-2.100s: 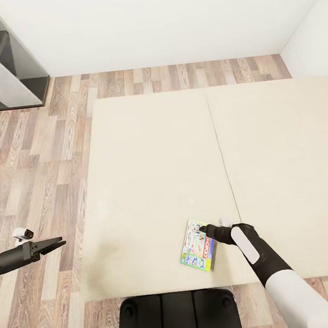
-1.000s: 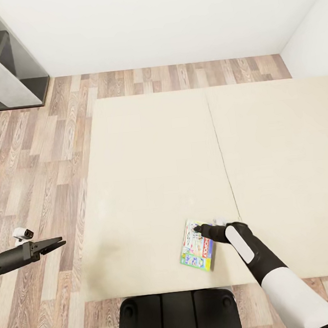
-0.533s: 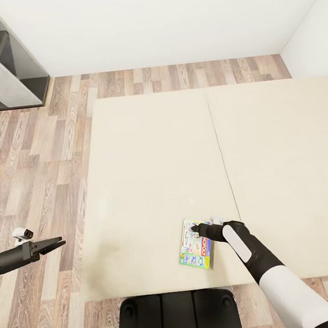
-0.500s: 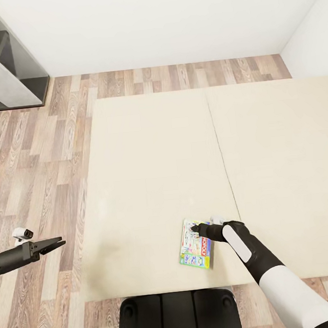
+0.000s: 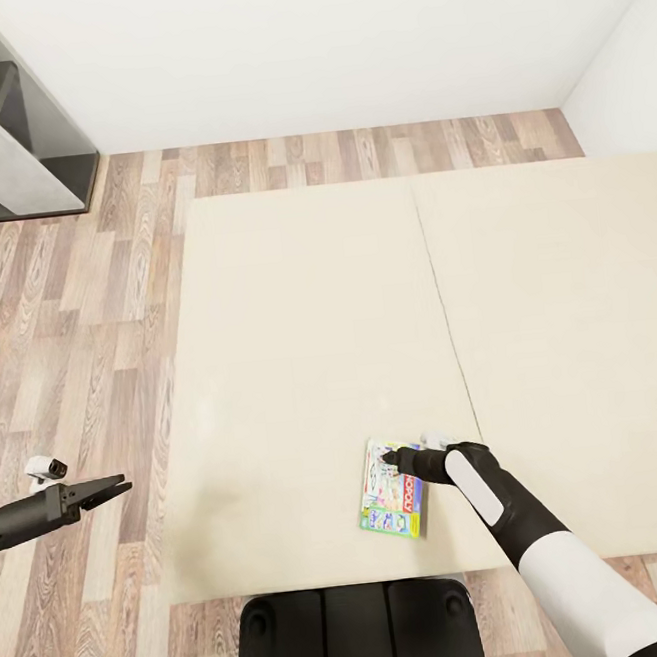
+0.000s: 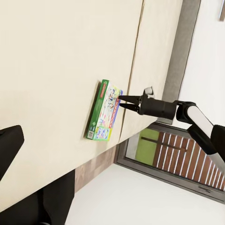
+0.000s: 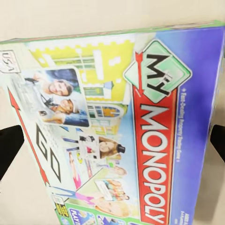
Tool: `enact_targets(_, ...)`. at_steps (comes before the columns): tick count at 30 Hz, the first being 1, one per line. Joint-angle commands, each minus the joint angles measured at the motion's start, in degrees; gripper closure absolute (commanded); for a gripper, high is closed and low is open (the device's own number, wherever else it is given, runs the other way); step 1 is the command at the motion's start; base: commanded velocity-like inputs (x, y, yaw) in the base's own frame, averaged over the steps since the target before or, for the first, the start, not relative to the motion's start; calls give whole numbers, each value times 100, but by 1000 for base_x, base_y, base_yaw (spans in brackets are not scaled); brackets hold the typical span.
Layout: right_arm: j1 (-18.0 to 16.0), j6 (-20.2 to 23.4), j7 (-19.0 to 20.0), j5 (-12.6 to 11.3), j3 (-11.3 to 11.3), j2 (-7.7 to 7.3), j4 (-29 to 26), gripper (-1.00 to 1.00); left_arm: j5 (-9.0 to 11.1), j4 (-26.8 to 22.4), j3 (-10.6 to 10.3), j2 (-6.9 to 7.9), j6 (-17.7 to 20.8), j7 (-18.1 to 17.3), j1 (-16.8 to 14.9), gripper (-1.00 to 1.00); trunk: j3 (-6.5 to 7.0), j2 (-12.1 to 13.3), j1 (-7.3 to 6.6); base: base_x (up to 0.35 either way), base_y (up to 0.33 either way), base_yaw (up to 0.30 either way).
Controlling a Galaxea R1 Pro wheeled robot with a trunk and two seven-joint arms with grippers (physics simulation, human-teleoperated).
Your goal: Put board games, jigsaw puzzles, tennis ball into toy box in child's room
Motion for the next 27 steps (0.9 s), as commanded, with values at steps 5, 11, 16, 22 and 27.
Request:
enact_targets(5,-5,16,-16,-55,20,4,-13,-100,0,-1,-3,-3,61,-21,-1,-100,-6,-9,3,0,0,0)
enact_targets(11,-6,14,217,-54,58,9,-21,-100,0,-1,-3,-6,61,-21,-1,-100,-6,-9,3,0,0,0)
enact_targets(16,-6,11,330,-53,101,4,-21,-100,0,-1,-2,-6,61,-21,-1,-100,-6,-9,3,0,0,0)
enact_targets(22,-6,10,410,-53,126,3,-22,-100,0,-1,1,-6,61,-21,-1,-100,-6,-9,3,0,0,0)
enact_targets(27,-6,10,435,-53,134,2,-22,-100,0,-1,2,-6,61,-21,-1,-100,-6,-9,3,0,0,0)
